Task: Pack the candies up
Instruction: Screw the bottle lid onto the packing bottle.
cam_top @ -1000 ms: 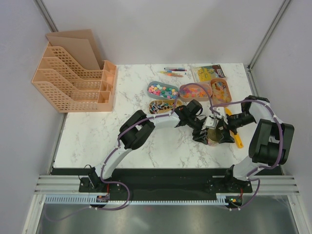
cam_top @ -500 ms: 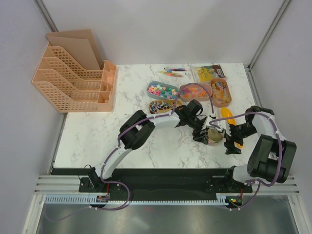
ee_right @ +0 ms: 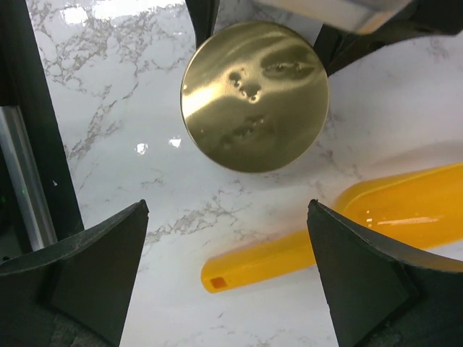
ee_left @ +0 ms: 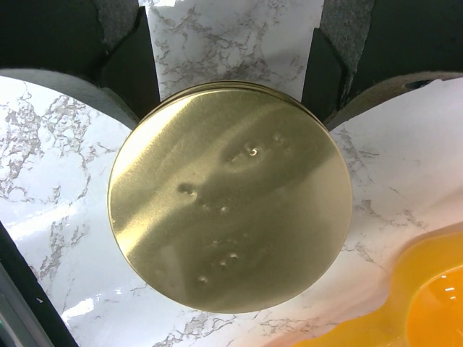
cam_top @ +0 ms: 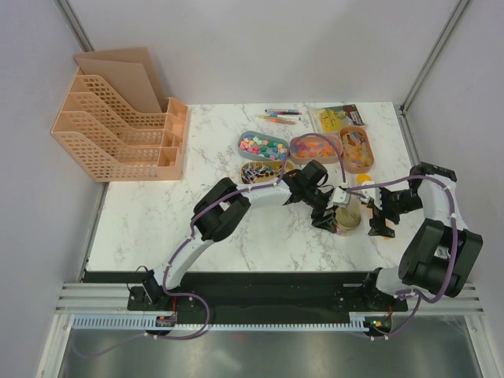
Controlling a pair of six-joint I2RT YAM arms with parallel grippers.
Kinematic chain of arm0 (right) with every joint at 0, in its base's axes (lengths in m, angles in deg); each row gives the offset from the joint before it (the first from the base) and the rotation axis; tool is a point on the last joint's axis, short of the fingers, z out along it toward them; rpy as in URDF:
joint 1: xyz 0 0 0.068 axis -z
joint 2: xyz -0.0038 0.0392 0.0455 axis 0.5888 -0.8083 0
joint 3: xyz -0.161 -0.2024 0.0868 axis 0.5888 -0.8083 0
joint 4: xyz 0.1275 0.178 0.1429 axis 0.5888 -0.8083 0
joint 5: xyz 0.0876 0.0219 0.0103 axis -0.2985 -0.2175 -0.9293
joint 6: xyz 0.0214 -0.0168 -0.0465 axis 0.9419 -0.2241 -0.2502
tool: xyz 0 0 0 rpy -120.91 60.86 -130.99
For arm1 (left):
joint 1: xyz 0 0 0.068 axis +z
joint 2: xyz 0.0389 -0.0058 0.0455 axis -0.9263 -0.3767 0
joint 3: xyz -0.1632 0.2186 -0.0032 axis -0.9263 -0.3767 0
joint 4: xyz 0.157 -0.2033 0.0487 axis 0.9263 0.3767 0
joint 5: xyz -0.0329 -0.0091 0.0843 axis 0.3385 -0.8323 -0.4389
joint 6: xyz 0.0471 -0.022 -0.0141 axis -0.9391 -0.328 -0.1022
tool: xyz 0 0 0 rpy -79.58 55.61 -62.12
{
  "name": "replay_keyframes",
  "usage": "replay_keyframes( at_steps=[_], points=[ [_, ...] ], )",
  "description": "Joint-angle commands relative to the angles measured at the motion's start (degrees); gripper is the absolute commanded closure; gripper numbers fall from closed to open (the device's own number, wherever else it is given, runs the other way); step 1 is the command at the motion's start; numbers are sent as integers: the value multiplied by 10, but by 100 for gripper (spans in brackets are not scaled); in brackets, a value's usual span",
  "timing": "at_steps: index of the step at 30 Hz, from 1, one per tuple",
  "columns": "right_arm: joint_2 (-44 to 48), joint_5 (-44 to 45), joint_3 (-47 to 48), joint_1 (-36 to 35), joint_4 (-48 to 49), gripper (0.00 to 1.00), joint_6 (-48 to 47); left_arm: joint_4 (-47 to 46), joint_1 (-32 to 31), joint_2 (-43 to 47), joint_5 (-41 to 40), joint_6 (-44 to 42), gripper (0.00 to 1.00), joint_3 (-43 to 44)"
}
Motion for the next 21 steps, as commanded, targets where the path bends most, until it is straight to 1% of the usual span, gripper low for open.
replay_keyframes(
  at_steps=[1,6,9,16,21],
  points=[
    [-21,-75,-1,-16,-78,2,-54,357,31,-202,-266,87,92,-94],
    [-60,-112,4,-48,-78,2,-65,357,31,-199,-264,85,93,-95],
    [-77,-119,6,-66,-76,2,-68,357,31,-198,-263,85,93,-95],
    [-118,-127,28,-78,-76,2,-67,357,31,-199,-262,85,93,-95],
    [-132,-132,33,-81,-56,2,-55,356,31,-199,-262,85,93,-95]
  ],
)
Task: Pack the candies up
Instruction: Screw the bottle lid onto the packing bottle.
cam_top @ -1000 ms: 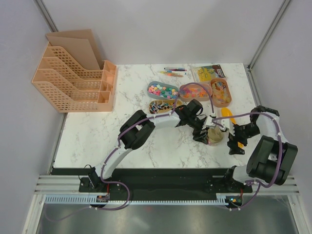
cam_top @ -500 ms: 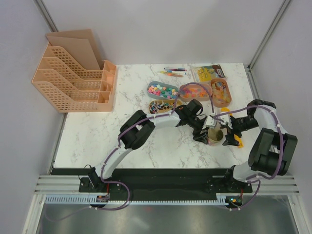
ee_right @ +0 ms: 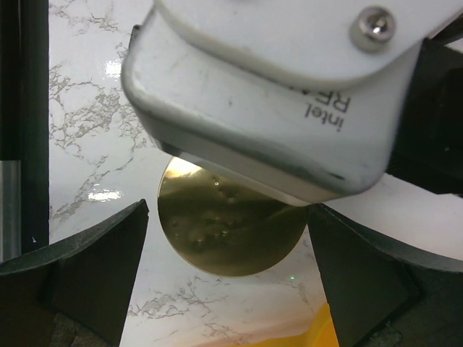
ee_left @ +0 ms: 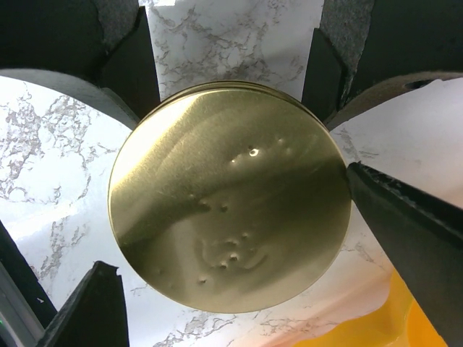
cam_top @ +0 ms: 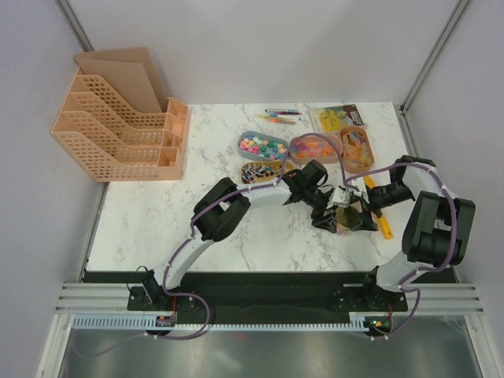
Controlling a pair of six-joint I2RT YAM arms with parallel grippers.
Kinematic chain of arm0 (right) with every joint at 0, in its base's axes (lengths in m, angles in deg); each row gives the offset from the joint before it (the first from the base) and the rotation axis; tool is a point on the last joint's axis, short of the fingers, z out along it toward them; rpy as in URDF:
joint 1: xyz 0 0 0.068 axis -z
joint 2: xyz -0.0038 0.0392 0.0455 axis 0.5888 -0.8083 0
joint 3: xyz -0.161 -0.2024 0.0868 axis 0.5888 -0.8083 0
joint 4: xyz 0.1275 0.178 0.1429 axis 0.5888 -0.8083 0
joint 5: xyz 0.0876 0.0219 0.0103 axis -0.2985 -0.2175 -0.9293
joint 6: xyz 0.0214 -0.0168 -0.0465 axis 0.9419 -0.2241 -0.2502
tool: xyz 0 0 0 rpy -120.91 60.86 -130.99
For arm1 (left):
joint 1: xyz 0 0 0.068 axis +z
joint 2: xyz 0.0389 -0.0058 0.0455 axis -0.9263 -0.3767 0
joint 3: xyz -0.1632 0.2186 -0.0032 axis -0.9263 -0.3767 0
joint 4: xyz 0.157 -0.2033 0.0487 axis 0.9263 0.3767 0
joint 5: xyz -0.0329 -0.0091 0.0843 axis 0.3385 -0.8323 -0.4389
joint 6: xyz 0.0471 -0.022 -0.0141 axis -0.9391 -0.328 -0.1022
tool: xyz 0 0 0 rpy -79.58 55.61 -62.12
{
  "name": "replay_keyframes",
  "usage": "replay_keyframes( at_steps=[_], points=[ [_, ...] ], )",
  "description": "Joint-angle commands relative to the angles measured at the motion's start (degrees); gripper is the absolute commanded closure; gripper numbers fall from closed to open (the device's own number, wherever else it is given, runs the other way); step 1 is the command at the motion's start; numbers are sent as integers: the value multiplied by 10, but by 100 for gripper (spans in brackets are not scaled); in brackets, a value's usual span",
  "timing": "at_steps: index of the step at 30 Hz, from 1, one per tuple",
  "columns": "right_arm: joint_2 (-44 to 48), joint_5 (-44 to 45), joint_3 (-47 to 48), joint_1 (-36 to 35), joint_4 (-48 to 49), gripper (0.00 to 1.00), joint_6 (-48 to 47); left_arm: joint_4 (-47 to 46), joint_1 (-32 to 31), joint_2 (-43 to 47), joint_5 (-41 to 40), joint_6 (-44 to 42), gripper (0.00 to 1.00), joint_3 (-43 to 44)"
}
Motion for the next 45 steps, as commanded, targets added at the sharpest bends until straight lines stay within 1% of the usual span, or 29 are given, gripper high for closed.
replay_keyframes(
  at_steps=[1,11,15,18,20,24,25,28,29,30,31,32,34,35,38,40,44,45],
  points=[
    [-11,-25,8,-5,-49,2,2,356,30,-198,-264,85,93,-96],
    [-14,10,-19,-10,-22,2,-1,356,30,-200,-266,86,93,-95],
    [2,10,-42,-10,18,2,24,357,30,-203,-267,86,93,-93],
    [-1,5,-38,-10,22,2,33,356,30,-204,-268,86,93,-92],
    [-10,2,-32,-10,21,5,42,357,30,-203,-269,86,93,-92],
    [-8,6,-34,-10,18,7,48,358,30,-203,-270,87,93,-92],
    [-5,8,-34,-10,18,8,50,357,30,-203,-270,87,93,-92],
    [1,14,-35,-10,22,18,72,357,30,-204,-271,88,93,-92],
    [2,17,-38,-10,25,24,94,357,30,-203,-271,88,93,-92],
    [5,21,-41,-10,29,27,100,356,30,-203,-269,88,93,-92],
    [9,26,-54,-10,32,30,109,357,30,-203,-269,88,93,-92],
    [13,36,-62,-10,42,36,133,357,31,-203,-269,88,93,-92],
    [32,47,-90,-10,68,41,151,357,30,-205,-267,90,93,-91],
    [40,54,-100,-10,79,46,175,357,31,-205,-268,91,93,-90],
    [71,61,-138,-10,121,51,201,357,30,-205,-268,91,94,-90],
    [90,65,-159,-10,135,54,235,357,30,-204,-269,91,94,-91],
    [117,84,-182,-10,173,59,291,357,30,-205,-268,91,94,-90],
    [120,88,-185,-10,176,62,301,356,31,-205,-269,91,94,-90]
  ],
)
